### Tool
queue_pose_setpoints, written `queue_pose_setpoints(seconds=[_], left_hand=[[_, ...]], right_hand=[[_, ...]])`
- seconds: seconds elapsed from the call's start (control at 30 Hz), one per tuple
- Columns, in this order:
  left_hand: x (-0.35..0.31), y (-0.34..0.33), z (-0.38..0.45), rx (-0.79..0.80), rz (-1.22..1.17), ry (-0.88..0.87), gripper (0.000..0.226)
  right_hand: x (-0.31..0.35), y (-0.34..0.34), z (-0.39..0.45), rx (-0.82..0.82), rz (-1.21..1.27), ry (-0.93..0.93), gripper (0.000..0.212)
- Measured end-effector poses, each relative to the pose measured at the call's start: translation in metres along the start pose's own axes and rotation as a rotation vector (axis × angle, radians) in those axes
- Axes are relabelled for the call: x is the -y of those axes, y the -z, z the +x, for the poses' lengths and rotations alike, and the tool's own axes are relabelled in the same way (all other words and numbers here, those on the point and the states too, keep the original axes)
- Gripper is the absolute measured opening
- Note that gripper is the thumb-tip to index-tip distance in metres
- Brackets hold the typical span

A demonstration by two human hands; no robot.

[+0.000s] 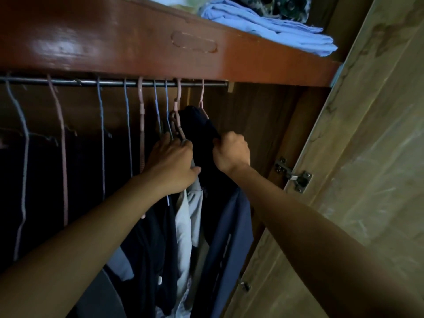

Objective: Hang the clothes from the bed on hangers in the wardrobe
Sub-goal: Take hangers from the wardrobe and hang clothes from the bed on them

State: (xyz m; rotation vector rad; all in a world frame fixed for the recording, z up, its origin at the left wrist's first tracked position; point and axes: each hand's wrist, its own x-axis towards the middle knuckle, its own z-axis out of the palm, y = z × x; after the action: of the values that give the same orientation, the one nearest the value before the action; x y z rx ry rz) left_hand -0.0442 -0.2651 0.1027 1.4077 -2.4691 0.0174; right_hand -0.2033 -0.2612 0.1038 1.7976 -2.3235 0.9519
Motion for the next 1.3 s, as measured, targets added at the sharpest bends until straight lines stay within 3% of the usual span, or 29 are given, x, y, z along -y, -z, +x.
queue_pose_setpoints(seconds=[0.4,0.7,0.87,1.07,1.3], left_hand=[[-0.020,-0.004,-0.009,0.016,-0.011,-0.018,0.059],[-0.059,-0.015,-0.012,0.019,-0.020,-0.051,0.048],[-0.078,-0.029,-0.014,-0.074,-0.089,-0.031,0.071],[-0.120,-0.039,-0.018,-0.067,-0.233,-0.301,0.056],[-0.177,-0.055,-0.022,0.062,-0.412,-0.564,0.048]], right_hand=[[-0.048,0.040,-0.033,-0.098,-0.011,0.071,0.027],[-0.113,0.073,-0.104,-0.174,-0.292,0.240,0.022],[-0.146,0.108,-0.146,-0.194,-0.377,0.258,0.041],[-0.178,0.157,-0.197,-0.235,-0.395,0.263,0.035],[-0.222,0.206,-0.276,-0.238,-0.367,0.076,0.027]])
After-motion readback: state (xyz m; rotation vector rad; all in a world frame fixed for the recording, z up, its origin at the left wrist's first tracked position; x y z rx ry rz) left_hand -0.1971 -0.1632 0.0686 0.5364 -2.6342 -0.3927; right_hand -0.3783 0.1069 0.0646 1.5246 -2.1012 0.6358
